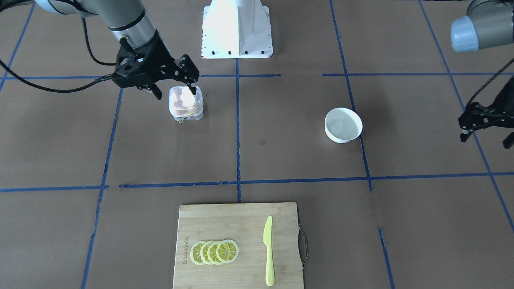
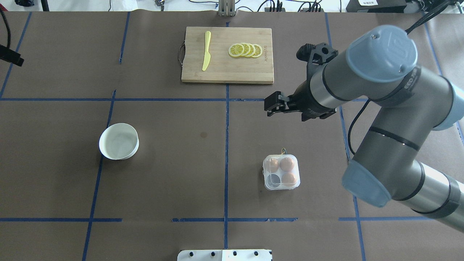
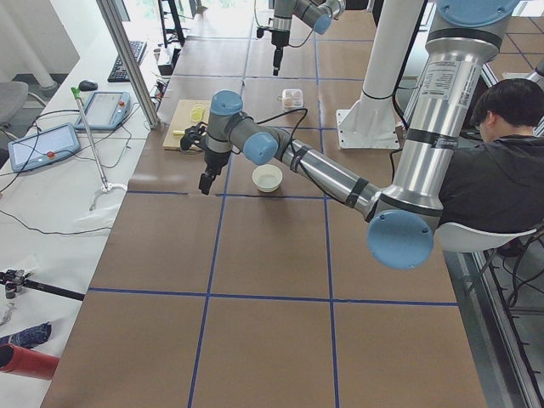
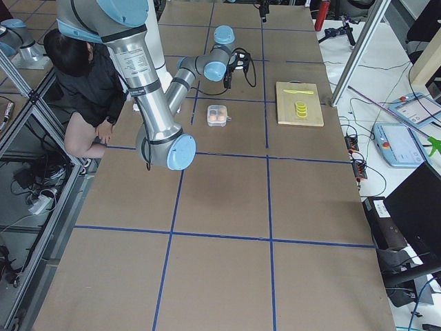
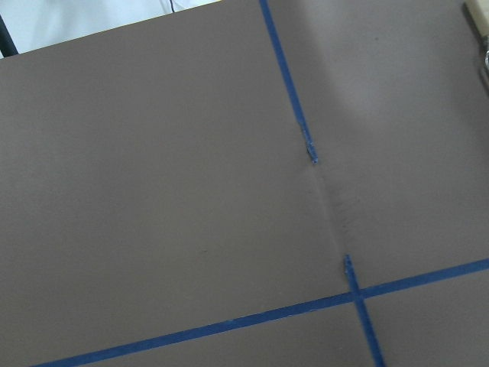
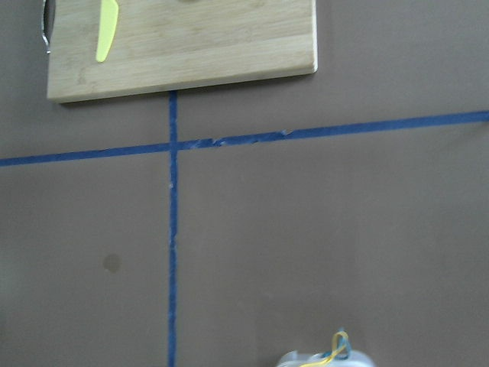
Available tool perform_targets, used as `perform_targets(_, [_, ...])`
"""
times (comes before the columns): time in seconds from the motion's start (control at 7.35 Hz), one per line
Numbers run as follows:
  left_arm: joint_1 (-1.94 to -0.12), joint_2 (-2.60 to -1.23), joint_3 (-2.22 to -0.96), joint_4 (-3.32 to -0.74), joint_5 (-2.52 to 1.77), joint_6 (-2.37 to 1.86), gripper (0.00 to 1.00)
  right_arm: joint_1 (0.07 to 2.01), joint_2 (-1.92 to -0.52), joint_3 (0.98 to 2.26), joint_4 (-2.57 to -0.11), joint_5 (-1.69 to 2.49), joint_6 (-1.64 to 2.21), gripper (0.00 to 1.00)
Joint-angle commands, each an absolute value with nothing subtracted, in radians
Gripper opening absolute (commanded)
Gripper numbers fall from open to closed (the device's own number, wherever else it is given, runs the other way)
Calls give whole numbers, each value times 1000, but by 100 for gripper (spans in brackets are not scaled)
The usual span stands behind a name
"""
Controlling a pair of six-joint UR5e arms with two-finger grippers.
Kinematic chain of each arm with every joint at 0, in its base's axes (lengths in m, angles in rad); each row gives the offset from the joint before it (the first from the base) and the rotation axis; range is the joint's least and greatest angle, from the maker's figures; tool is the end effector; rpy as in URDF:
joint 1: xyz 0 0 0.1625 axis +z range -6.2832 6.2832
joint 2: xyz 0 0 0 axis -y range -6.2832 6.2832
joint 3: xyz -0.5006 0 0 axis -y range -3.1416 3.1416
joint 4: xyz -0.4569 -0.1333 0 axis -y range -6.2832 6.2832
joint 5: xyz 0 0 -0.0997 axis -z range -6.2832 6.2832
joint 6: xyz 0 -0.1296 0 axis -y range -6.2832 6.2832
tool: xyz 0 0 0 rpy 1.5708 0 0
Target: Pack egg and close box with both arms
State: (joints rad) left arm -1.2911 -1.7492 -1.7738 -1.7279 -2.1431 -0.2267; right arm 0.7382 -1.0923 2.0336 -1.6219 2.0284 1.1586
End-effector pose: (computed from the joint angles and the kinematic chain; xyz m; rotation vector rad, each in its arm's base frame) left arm 0.1200 -0.6464 0.5275 0.3674 0.6722 0.2044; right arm -0.4315 -0.4954 0.2332 0.1173 -0.9643 0.0964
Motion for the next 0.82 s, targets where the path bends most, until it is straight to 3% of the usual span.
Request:
perform_targets(0.0, [-1434,-1709,-1691,-1724,-2201,13,100,909,-1107,2031,-1844,2071,769,100])
perform_targets(0.14, [-1465,-1694,-1677,-1715,-2201,61,100,992,-1144,2025,-1933,2092,559,100])
perform_targets(0.68, [-1575,-1534,-1652,-1732,-2281,196,100,1403,-1564,2016,-1927,2334,27,100])
